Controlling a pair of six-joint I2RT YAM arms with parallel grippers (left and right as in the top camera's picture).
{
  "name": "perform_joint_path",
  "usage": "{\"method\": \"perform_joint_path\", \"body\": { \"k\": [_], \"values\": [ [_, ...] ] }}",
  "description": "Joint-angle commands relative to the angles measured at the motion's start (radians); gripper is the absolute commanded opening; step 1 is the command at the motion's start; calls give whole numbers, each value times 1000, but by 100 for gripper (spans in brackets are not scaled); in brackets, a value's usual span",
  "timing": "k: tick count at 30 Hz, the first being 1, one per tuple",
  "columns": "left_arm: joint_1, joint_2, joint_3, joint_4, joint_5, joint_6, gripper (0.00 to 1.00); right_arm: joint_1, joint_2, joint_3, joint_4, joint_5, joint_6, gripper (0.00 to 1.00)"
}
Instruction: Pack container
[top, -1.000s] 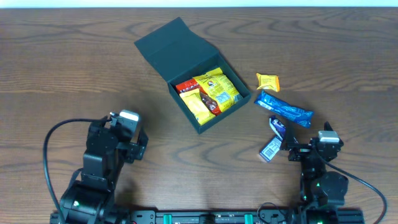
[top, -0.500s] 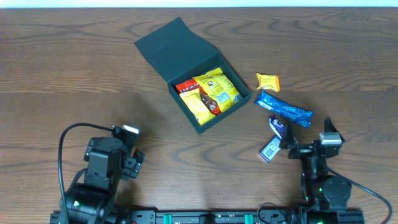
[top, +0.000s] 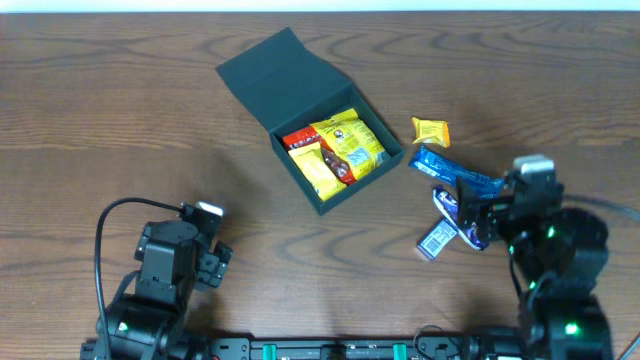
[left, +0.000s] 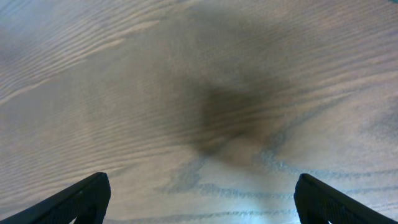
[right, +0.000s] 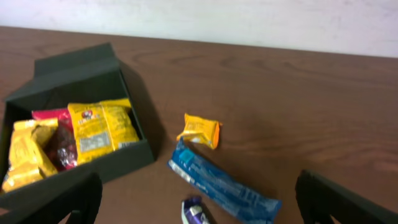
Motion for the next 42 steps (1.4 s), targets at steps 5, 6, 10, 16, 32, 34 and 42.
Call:
{"method": "perform_joint_path", "body": {
  "k": [5, 6, 10, 16, 32, 34, 42],
  "values": [
    [7, -2, 0, -2, -14, 13, 95, 57, 275, 399, -314, -29, -33, 100],
    [7, -2, 0, -2, -14, 13, 95, 79, 305, 436, -342, -40, -34, 99],
    [7, -2, 0, -2, -14, 13, 95, 210, 479, 579, -476, -57, -18, 99],
    [7, -2, 0, -2, -14, 13, 95, 436, 761, 729, -570, -123, -64, 84],
    [7, -2, 0, -2, -14, 13, 95, 640, 1301, 1269, -500, 303, 31, 1],
    [7, -2, 0, -2, -14, 13, 95, 644, 1358, 1318, -520, 304, -21, 1],
    [7, -2, 0, -2, -14, 13, 95, 669, 1482, 1336, -577, 229, -203, 1]
  ]
}}
